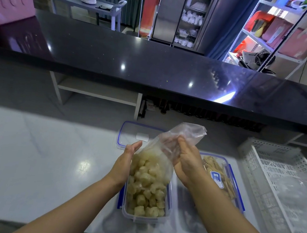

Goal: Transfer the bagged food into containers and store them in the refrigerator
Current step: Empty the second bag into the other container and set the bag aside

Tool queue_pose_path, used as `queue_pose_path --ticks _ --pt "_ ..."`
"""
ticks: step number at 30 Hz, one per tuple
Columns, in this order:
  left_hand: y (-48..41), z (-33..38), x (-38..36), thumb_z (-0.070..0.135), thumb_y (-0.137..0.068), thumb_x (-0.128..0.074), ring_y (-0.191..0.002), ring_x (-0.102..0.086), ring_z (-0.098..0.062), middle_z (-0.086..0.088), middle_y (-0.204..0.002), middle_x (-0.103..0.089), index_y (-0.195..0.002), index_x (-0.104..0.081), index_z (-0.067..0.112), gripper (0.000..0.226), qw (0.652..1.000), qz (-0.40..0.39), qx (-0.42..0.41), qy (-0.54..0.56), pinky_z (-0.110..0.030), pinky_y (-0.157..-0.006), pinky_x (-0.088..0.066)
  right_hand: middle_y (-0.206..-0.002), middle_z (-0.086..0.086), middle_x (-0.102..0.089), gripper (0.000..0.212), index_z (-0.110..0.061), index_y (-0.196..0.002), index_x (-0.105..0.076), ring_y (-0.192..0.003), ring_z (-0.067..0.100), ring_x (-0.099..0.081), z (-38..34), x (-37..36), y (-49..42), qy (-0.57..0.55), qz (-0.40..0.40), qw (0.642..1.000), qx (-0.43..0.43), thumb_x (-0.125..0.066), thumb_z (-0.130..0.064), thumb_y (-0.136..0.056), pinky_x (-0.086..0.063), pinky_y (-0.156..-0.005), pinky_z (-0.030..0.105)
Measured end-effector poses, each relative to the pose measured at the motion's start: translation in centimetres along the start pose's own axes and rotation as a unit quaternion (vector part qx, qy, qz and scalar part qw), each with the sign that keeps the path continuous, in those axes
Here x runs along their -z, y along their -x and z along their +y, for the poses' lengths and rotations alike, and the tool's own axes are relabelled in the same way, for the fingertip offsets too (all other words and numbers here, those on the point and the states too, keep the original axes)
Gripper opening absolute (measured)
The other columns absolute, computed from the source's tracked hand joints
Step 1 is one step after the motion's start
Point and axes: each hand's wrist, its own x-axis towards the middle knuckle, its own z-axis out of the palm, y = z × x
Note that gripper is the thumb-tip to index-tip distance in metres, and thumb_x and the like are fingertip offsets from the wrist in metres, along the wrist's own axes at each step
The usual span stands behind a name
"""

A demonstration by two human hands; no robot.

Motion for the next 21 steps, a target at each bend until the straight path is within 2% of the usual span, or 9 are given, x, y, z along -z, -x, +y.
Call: queue_pose_path --ticks 3,5,7,8,9,11,14,16,21 --pt "0.5 -0.5 -0.2 0.066 -0.082 -0.023 -0.123 -0.046 -0.007 0.015 -0.137 -0.046 -0.126 -0.046 0.046 0.053 1.0 0.014 0.002 0.008 -0.029 -0.102 -0.039 -0.099 0.017 -0.069 0.028 -0.004 -0.102 -0.062 -0.095 0.03 -0.066 1.3 1.1 0.3 0.13 0.071 0.989 0.01 -0.048 -0.027 -0.096 -0.054 -0.084 0.041" --pt "0.6 -1.0 -0.2 0.07 -0.08 -0.025 -0.121 -0.047 0.001 0.021 -0.13 -0.052 -0.116 -0.052 0.055 0.047 1.0 0.025 -0.008 -0.001 -0.023 -0.101 -0.039 -0.094 0.011 -0.068 0.027 -0.008 -0.097 -0.063 -0.089 0.026 -0.065 2.3 1.8 0.9 0.242 0.071 0.967 0.047 -0.047 -0.03 -0.096 -0.054 -0.071 0.028" --pt "0.4 -2.0 -0.1 0.064 -0.089 -0.021 -0.133 -0.035 -0.006 0.012 -0.145 -0.04 -0.132 -0.041 0.048 0.05 0.999 0.04 -0.016 -0.029 -0.034 -0.112 -0.029 -0.095 0.003 -0.065 0.017 -0.019 -0.096 -0.06 -0.087 0.019 -0.063 3.3 2.2 1.4 0.329 0.041 0.941 0.062 -0.049 -0.032 -0.095 -0.052 -0.063 0.021" --pt "0.2 -2.5 -0.2 0.063 -0.091 -0.018 -0.137 -0.029 -0.01 0.008 -0.149 -0.033 -0.137 -0.035 0.044 0.052 0.998 0.046 -0.018 -0.045 -0.04 -0.115 -0.024 -0.099 0.0 -0.063 0.008 -0.026 -0.099 -0.057 -0.09 0.016 -0.062 3.6 2.2 1.7 0.364 0.026 0.93 0.047 -0.05 -0.029 -0.095 -0.053 -0.065 0.024" --pt "0.1 -3.0 -0.2 0.063 -0.092 -0.016 -0.139 -0.023 -0.01 0.007 -0.152 -0.028 -0.14 -0.031 0.042 0.055 0.996 0.056 -0.028 -0.065 -0.042 -0.116 -0.02 -0.103 -0.002 -0.062 0.012 -0.033 -0.1 -0.054 -0.093 0.015 -0.061 4.0 2.1 1.8 0.4 0.013 0.916 0.032 -0.048 -0.024 -0.095 -0.055 -0.07 0.029" --pt "0.2 -3.9 -0.4 0.056 -0.094 -0.015 -0.14 -0.014 -0.004 0.01 -0.154 -0.02 -0.141 -0.023 0.04 0.05 0.987 0.075 -0.057 -0.134 -0.038 -0.118 -0.013 -0.116 -0.006 -0.06 0.033 -0.042 -0.111 -0.05 -0.106 0.014 -0.058 4.9 2.0 2.0 0.457 -0.036 0.889 0.014 -0.042 -0.014 -0.096 -0.054 -0.086 0.035" --pt "0.4 -5.0 -0.5 0.037 -0.1 -0.026 -0.138 -0.008 0.001 0.014 -0.153 -0.012 -0.137 -0.008 0.043 0.041 0.963 0.076 -0.104 -0.236 -0.029 -0.116 -0.007 -0.15 -0.01 -0.031 0.054 -0.032 -0.144 -0.03 -0.139 0.009 -0.023 5.9 2.3 2.3 0.559 -0.092 0.823 0.038 -0.039 -0.007 -0.096 -0.023 -0.116 0.036" --pt "0.2 -5.4 -0.4 0.036 -0.1 -0.032 -0.139 -0.01 0.0 0.014 -0.153 -0.012 -0.135 -0.009 0.045 0.043 0.966 0.068 -0.114 -0.221 -0.028 -0.116 -0.009 -0.153 -0.013 -0.023 0.055 -0.028 -0.146 -0.027 -0.139 0.001 -0.011 6.2 2.8 2.6 0.607 -0.113 0.784 0.072 -0.041 -0.01 -0.096 -0.011 -0.118 0.029" --pt "0.0 -4.8 -0.5 0.061 -0.091 -0.024 -0.139 -0.024 -0.008 0.011 -0.152 -0.026 -0.139 -0.03 0.043 0.052 0.996 0.059 -0.056 -0.027 -0.043 -0.116 -0.02 -0.139 -0.028 -0.023 0.048 -0.036 -0.143 -0.031 -0.127 -0.01 -0.008 6.7 3.8 4.3 0.626 -0.134 0.764 0.086 -0.041 -0.021 -0.098 -0.006 -0.109 0.018"
